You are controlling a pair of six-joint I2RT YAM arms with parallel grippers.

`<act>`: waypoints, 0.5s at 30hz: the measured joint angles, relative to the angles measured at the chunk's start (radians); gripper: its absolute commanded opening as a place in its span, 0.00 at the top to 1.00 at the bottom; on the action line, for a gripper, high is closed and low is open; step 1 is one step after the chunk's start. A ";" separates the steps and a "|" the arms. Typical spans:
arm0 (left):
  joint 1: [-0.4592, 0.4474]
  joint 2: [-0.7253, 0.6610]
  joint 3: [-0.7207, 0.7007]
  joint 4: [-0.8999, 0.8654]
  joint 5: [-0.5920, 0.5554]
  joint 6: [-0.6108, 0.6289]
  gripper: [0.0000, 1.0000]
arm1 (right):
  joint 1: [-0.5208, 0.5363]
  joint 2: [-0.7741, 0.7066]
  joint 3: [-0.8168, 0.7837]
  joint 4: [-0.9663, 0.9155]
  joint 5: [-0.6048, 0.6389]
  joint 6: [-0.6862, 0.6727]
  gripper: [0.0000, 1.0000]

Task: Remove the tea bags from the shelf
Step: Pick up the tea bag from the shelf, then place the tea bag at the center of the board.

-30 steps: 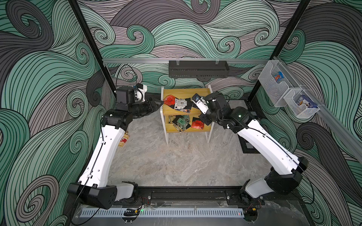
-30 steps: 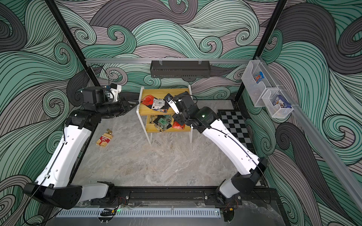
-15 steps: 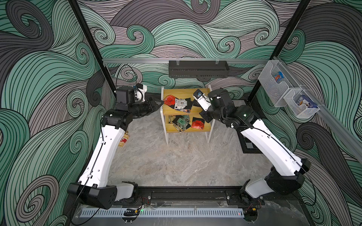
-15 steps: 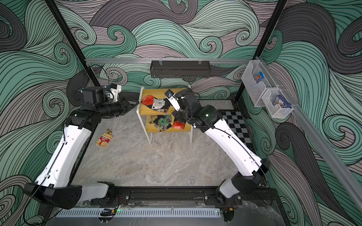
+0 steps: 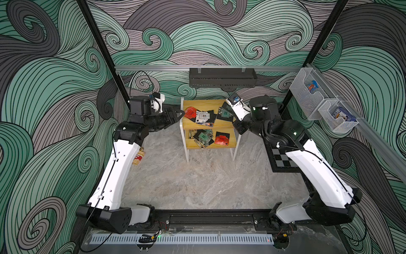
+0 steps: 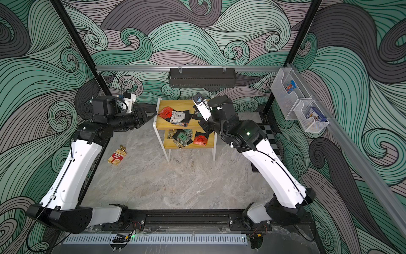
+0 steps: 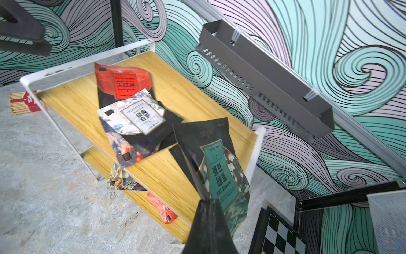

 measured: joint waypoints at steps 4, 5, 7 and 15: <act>0.000 0.000 0.011 -0.013 -0.018 0.006 0.28 | -0.094 -0.059 -0.036 0.006 -0.001 0.043 1.00; 0.000 0.000 0.011 -0.015 -0.024 0.007 0.28 | -0.121 -0.075 -0.052 0.006 -0.001 0.055 1.00; 0.000 0.000 0.011 -0.021 -0.035 0.011 0.24 | -0.172 -0.101 -0.090 0.006 -0.005 0.082 1.00; 0.016 -0.006 -0.005 -0.056 -0.106 0.012 0.25 | -0.343 -0.134 -0.315 0.043 -0.025 0.200 1.00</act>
